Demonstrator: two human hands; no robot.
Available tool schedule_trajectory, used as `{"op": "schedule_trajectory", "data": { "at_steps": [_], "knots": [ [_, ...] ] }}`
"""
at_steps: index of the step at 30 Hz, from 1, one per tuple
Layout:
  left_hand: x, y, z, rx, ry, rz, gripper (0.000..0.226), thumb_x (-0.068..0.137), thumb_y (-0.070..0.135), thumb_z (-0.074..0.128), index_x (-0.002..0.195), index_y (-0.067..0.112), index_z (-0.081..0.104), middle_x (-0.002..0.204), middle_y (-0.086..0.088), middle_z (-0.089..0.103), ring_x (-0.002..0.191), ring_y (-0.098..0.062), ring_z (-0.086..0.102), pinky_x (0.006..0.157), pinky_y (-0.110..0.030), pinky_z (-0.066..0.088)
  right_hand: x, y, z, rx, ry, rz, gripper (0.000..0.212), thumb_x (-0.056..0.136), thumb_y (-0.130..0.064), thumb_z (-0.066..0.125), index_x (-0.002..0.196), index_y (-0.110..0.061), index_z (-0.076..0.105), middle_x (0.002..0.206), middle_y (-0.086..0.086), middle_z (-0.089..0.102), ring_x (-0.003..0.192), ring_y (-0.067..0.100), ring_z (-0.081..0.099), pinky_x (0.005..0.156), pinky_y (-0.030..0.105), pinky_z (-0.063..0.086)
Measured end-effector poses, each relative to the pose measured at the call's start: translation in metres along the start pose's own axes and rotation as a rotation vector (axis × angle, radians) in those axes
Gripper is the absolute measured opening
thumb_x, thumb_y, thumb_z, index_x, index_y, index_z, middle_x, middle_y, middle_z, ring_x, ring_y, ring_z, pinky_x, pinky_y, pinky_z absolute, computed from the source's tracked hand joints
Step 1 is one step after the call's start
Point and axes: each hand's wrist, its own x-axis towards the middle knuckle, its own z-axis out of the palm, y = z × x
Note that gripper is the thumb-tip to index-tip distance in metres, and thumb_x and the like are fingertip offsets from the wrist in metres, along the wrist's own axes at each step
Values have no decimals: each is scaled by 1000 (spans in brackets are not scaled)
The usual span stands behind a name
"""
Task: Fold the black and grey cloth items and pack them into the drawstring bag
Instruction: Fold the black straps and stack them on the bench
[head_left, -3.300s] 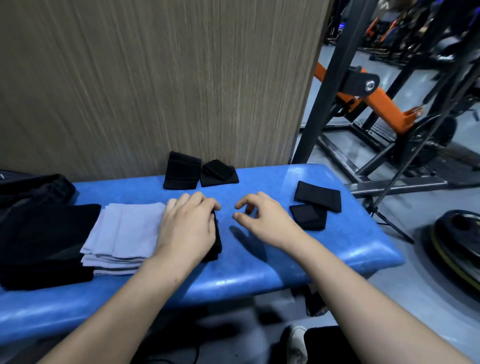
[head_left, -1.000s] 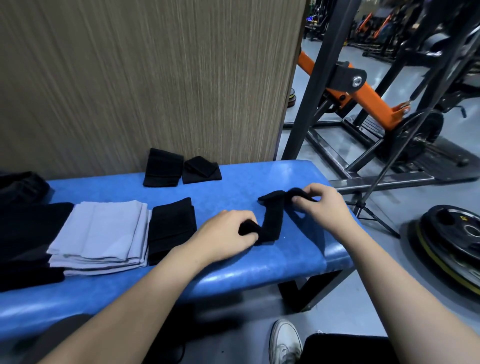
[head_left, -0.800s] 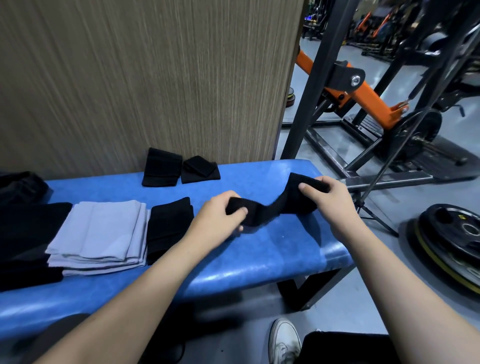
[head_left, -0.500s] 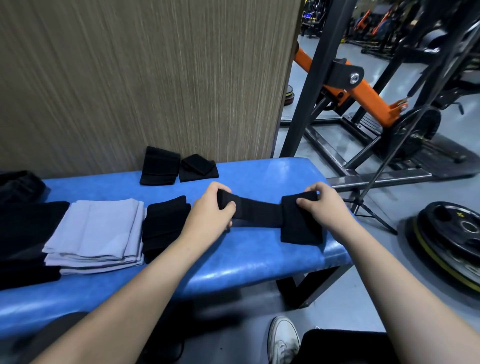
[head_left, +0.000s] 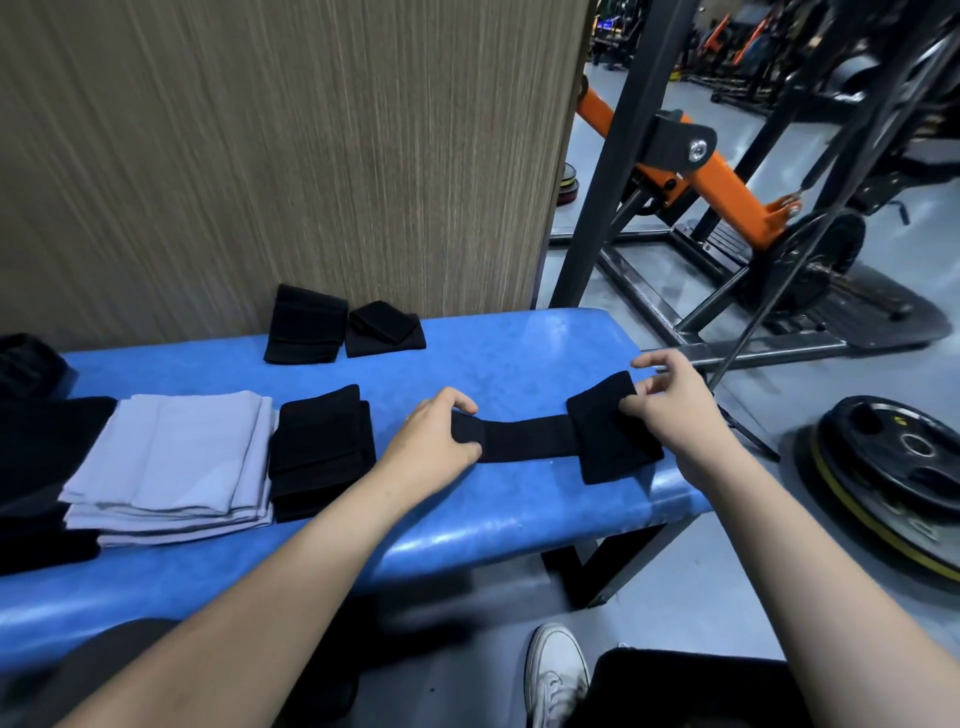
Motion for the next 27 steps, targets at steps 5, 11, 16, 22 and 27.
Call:
{"op": "schedule_trajectory", "data": {
  "at_steps": [5, 11, 16, 22, 27],
  "knots": [
    [-3, 1, -1, -58, 14, -15, 26, 89, 19, 60, 111, 30, 52, 91, 13, 47, 74, -1, 49, 56, -21, 32, -13, -16, 13, 108, -148, -84, 38, 85, -1, 69, 115, -22, 58, 88, 3, 57, 67, 17, 54, 55, 29, 40],
    [-6, 3, -5, -52, -28, -33, 31, 90, 16, 54, 117, 31, 50, 106, 10, 49, 74, 0, 47, 57, -19, 31, -24, -17, 50, 58, -433, -106, 33, 87, -5, 72, 116, -14, 59, 97, 6, 57, 68, 19, 61, 56, 31, 46],
    [-8, 5, -8, -40, -44, -58, 34, 90, 15, 51, 120, 32, 49, 103, 7, 54, 68, -2, 48, 55, -23, 32, -21, -9, 58, -85, -494, -106, 23, 89, -4, 69, 109, -12, 63, 103, 11, 64, 76, 18, 67, 62, 30, 51],
    [-7, 5, -7, -70, -59, -42, 33, 91, 14, 51, 120, 29, 49, 103, 8, 49, 68, -4, 47, 56, -24, 32, -12, -3, 40, -363, -128, -183, 18, 86, -18, 73, 100, -15, 62, 77, 0, 60, 72, 18, 58, 61, 26, 43],
    [-8, 5, -6, -46, -44, -43, 32, 91, 15, 52, 119, 30, 50, 105, 8, 50, 68, -4, 48, 55, -23, 32, -26, 6, 48, -776, -175, -103, 64, 74, -55, 77, 121, -24, 47, 110, 3, 55, 102, 24, 58, 82, 38, 48]
  ]
}}
